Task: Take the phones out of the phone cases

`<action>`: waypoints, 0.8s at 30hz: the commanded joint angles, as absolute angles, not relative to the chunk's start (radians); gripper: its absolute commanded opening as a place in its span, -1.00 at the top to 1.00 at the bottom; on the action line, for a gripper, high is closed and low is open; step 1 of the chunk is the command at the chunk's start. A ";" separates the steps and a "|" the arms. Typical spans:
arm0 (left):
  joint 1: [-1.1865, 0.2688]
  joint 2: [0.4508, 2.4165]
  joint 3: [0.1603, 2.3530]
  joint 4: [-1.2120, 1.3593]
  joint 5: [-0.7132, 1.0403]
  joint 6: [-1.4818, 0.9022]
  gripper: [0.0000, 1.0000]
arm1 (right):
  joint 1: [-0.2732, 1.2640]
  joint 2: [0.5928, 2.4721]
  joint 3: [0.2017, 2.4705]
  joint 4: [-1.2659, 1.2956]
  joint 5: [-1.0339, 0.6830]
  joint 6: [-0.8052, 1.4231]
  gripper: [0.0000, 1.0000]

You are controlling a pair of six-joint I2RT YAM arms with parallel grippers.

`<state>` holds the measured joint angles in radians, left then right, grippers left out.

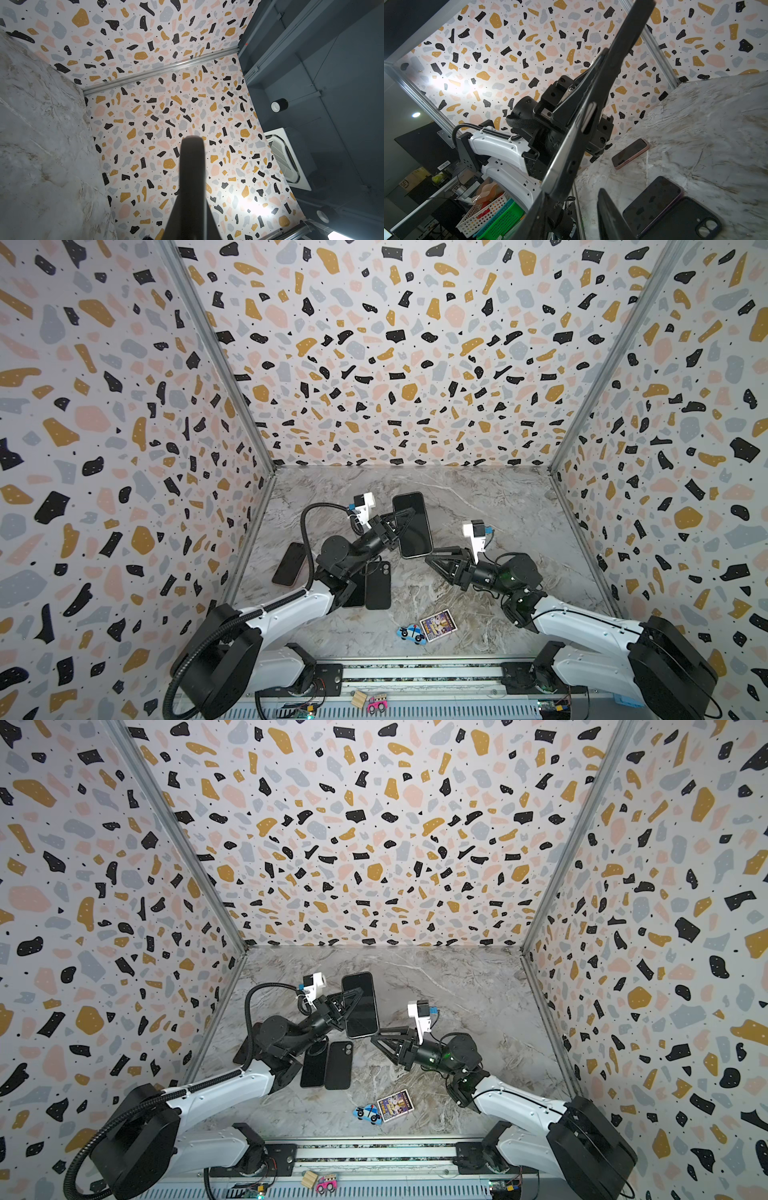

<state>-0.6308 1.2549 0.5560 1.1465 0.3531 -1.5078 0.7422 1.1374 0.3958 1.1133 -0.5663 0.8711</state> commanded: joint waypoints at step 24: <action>-0.667 1.205 0.577 1.288 0.371 -1.516 1.00 | 0.710 1.224 0.406 1.173 -0.558 0.911 0.28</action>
<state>-0.6373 1.2549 0.5560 1.1458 0.3244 -1.5032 0.7254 1.2060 0.3958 1.1961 -0.5930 0.8986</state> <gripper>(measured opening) 0.118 0.361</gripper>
